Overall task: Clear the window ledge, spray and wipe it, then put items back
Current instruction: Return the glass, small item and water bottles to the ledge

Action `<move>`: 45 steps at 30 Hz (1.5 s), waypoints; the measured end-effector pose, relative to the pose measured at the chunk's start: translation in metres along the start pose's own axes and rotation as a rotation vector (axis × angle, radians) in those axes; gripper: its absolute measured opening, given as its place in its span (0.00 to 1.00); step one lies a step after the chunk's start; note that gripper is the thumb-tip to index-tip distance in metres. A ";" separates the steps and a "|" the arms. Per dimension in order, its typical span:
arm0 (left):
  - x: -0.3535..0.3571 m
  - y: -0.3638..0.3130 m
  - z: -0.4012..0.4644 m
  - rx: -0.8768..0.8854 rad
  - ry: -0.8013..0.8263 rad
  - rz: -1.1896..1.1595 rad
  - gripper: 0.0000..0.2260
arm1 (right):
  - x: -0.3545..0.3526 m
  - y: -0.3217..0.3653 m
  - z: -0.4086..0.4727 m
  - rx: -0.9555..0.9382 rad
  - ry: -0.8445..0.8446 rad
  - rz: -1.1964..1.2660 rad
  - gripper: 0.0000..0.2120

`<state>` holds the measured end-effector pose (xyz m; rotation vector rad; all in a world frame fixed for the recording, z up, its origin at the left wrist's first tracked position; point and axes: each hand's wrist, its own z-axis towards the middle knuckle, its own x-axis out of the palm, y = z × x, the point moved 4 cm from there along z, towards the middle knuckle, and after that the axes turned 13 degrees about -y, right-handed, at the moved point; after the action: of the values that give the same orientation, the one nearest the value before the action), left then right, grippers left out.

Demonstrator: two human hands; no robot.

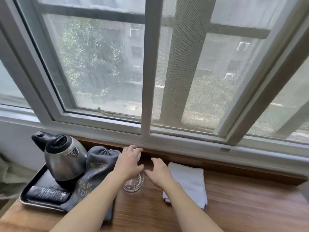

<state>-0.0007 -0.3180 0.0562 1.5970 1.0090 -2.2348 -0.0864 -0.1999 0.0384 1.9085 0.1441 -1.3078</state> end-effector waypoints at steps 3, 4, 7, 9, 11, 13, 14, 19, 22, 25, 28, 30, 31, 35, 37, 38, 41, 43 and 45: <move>-0.003 -0.015 -0.006 0.053 0.024 -0.096 0.25 | -0.020 -0.007 -0.008 0.008 -0.093 -0.036 0.33; -0.003 -0.020 -0.007 0.074 0.024 -0.114 0.24 | -0.028 -0.011 -0.011 0.018 -0.125 -0.044 0.33; -0.001 -0.039 -0.010 0.114 0.056 -0.143 0.26 | -0.050 -0.027 -0.024 0.069 -0.215 -0.048 0.33; 0.004 -0.054 -0.013 0.152 0.090 -0.126 0.28 | -0.062 -0.040 -0.036 0.111 -0.244 -0.056 0.32; 0.007 -0.071 -0.018 0.194 0.122 -0.100 0.30 | -0.074 -0.055 -0.051 0.156 -0.264 -0.064 0.32; 0.010 -0.091 -0.025 0.223 0.149 -0.100 0.31 | -0.085 -0.070 -0.067 0.193 -0.280 -0.071 0.33; 0.011 -0.101 -0.028 0.237 0.160 -0.099 0.32 | -0.091 -0.078 -0.075 0.204 -0.289 -0.082 0.33; 0.021 -0.165 -0.051 0.324 0.186 -0.109 0.32 | -0.124 -0.125 -0.116 0.280 -0.348 -0.106 0.34; 0.031 -0.212 -0.070 0.382 0.201 -0.124 0.33 | -0.145 -0.160 -0.142 0.355 -0.390 -0.074 0.35; 0.046 -0.258 -0.090 0.440 0.221 -0.104 0.34 | -0.166 -0.198 -0.171 0.410 -0.419 -0.056 0.36; 0.066 -0.312 -0.117 0.476 0.251 -0.090 0.34 | -0.192 -0.243 -0.212 0.451 -0.447 -0.058 0.36; 0.082 -0.353 -0.140 0.493 0.280 -0.098 0.34 | -0.210 -0.281 -0.244 0.492 -0.460 -0.073 0.36; 0.089 -0.373 -0.153 0.506 0.294 -0.107 0.34 | -0.218 -0.298 -0.259 0.506 -0.467 -0.081 0.35; 0.122 -0.452 -0.201 0.573 0.326 -0.132 0.34 | -0.247 -0.367 -0.315 0.575 -0.461 -0.074 0.34; 0.137 -0.486 -0.221 0.595 0.342 -0.153 0.34 | -0.262 -0.396 -0.340 0.594 -0.463 -0.098 0.33; 0.144 -0.502 -0.230 0.602 0.355 -0.162 0.34 | -0.269 -0.410 -0.350 0.605 -0.466 -0.103 0.32; 0.161 -0.542 -0.251 0.629 0.388 -0.165 0.34 | -0.287 -0.445 -0.377 0.639 -0.500 -0.066 0.34; 0.172 -0.569 -0.261 0.642 0.404 -0.177 0.34 | -0.298 -0.468 -0.393 0.665 -0.527 -0.056 0.35; 0.182 -0.592 -0.266 0.653 0.420 -0.187 0.34 | -0.308 -0.491 -0.403 0.692 -0.551 -0.037 0.33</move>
<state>-0.1887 0.3290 0.0855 2.4042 0.5327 -2.5845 -0.1765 0.4985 0.0836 1.9834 -0.6295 -2.0354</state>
